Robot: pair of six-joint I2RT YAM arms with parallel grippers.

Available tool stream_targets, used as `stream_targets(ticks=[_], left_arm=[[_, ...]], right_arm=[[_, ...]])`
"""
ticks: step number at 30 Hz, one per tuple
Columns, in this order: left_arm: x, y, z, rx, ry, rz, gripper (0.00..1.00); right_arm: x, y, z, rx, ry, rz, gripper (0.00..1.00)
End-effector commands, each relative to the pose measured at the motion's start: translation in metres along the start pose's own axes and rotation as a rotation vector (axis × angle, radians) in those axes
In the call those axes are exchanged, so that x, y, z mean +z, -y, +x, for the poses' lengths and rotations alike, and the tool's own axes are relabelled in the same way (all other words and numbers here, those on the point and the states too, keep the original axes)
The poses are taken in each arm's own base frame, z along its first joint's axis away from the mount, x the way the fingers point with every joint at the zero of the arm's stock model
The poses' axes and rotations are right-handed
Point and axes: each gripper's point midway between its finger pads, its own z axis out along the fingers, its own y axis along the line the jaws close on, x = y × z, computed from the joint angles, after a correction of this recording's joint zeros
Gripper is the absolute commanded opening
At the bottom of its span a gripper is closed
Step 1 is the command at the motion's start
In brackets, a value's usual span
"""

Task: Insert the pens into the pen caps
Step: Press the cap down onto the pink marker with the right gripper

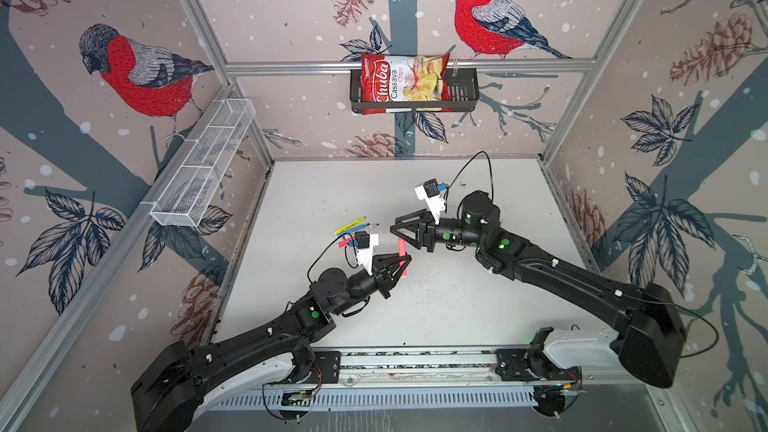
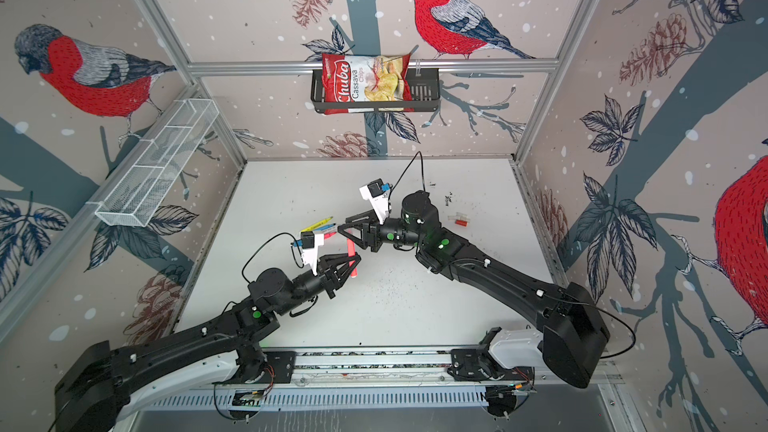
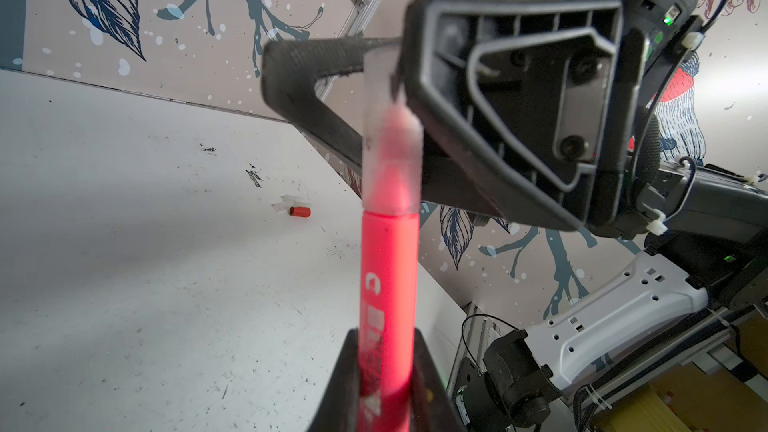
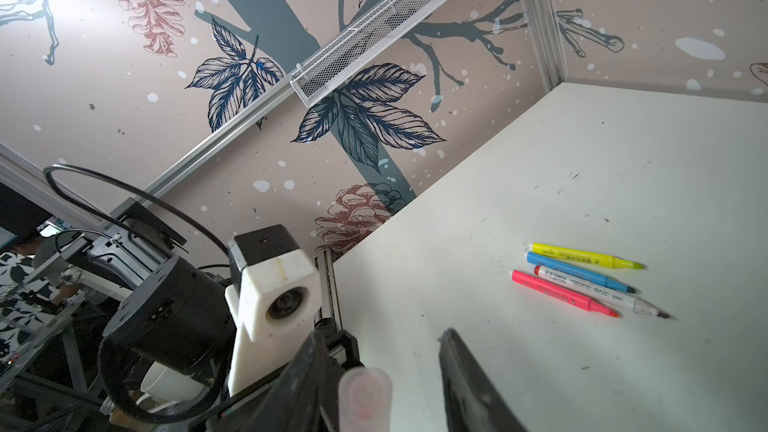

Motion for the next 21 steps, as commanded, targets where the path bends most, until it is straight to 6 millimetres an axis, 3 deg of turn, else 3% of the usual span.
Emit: stream_targets(ticks=[1,12,17,21], left_arm=[[-0.001,0.005,-0.007,0.015,0.023,0.019,0.0],[-0.001,0.005,-0.006,0.014,0.027,0.02,0.0],[0.0,0.005,-0.006,0.012,0.026,0.02,0.0],[-0.001,0.005,-0.005,0.008,0.023,0.021,0.0]], right_arm=[[0.001,-0.005,-0.002,-0.028,0.0,-0.024,0.44],[-0.001,-0.007,0.005,-0.027,-0.002,-0.028,0.34],[-0.004,-0.007,0.002,-0.036,0.011,-0.016,0.45],[-0.005,-0.007,-0.006,-0.053,0.027,-0.001,0.47]])
